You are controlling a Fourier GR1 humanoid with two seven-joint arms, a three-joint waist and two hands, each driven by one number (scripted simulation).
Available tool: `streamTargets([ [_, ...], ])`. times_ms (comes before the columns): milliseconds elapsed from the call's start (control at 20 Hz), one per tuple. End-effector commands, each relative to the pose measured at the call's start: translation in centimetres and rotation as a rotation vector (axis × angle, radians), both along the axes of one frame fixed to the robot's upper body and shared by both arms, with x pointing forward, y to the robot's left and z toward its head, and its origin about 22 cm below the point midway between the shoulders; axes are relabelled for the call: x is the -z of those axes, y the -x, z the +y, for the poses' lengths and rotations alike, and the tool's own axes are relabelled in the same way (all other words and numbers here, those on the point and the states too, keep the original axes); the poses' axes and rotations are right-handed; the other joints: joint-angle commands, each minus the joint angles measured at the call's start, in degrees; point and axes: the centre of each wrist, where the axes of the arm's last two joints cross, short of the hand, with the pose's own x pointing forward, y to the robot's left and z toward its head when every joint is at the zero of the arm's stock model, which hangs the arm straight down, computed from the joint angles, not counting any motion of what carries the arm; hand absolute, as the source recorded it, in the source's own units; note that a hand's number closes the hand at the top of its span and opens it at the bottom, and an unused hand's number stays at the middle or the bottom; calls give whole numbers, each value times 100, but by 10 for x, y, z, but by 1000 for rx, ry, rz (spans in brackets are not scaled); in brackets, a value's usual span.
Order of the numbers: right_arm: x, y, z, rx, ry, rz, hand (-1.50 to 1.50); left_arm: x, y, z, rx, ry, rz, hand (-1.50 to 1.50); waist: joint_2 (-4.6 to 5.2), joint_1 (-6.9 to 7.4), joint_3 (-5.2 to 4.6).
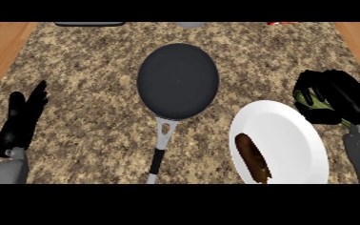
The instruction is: Pick the squash from the plate and place it in the pan
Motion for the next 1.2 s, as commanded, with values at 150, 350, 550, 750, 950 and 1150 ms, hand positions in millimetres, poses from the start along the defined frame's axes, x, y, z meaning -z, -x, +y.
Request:
streamTargets([
  [150,-35,0,32,-103,-173,-198,150,10,2,-8,-1,5,-3,0,3,3,-7],
  [350,-60,-7,67,-114,-216,-166,150,3,8,-14,7,-9,-3,0,0,23,-7],
  [550,-72,-46,118,-104,-295,-143,150,1,1,-10,3,-4,-14,0,20,107,-8],
  [750,-56,-45,156,-103,-370,-87,150,6,-10,-14,3,6,-5,0,16,38,-7],
  [950,-28,-76,197,-93,-424,-46,150,6,-11,-24,14,-11,-9,0,44,121,-5],
  [1150,-32,-104,220,-63,-423,1,150,-2,-21,-31,22,-3,-23,0,59,175,-5],
])
